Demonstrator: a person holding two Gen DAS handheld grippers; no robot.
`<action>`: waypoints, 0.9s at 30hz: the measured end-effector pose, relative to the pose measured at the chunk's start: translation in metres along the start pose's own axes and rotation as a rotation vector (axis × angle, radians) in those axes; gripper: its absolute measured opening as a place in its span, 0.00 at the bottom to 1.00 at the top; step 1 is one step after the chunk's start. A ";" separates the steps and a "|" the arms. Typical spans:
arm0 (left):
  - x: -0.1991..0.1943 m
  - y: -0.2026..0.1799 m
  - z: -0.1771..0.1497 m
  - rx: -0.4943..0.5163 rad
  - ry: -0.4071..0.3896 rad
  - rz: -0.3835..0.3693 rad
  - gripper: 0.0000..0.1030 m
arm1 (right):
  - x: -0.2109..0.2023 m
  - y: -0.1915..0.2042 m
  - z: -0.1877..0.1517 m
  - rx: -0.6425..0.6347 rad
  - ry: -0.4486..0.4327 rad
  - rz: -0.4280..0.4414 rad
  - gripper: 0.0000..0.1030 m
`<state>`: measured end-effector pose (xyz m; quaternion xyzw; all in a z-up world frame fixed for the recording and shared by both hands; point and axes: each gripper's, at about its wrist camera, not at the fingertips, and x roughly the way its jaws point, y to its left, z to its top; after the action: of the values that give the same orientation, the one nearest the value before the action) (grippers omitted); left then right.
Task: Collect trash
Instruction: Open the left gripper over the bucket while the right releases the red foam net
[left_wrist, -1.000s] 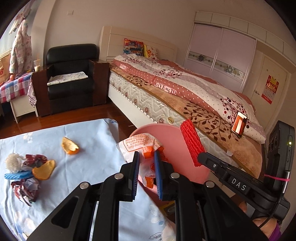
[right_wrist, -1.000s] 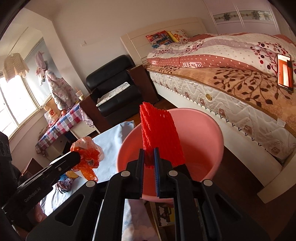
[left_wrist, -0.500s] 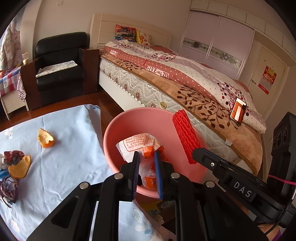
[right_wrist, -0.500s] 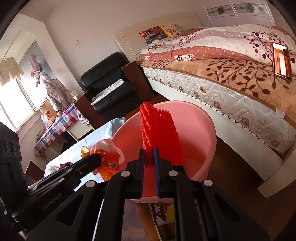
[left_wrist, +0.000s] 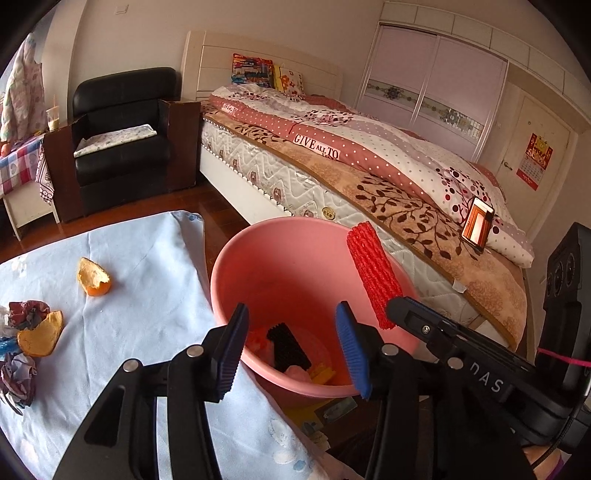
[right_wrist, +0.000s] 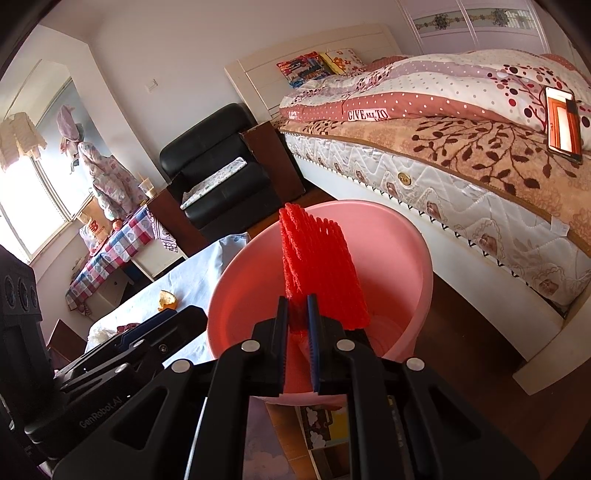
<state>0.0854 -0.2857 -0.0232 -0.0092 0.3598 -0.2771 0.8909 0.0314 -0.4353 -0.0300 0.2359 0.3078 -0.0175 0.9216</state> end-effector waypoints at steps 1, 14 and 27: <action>-0.001 0.001 0.000 -0.002 -0.001 0.001 0.47 | 0.000 0.001 0.000 -0.002 0.000 -0.001 0.10; -0.018 0.006 -0.003 -0.018 -0.019 0.008 0.47 | -0.003 0.006 -0.001 0.008 0.012 -0.010 0.37; -0.060 0.045 -0.007 -0.096 -0.061 0.072 0.47 | -0.010 0.043 -0.007 -0.074 -0.002 0.015 0.37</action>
<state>0.0672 -0.2164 0.0000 -0.0474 0.3451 -0.2270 0.9094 0.0265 -0.3949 -0.0110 0.2039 0.3056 0.0004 0.9301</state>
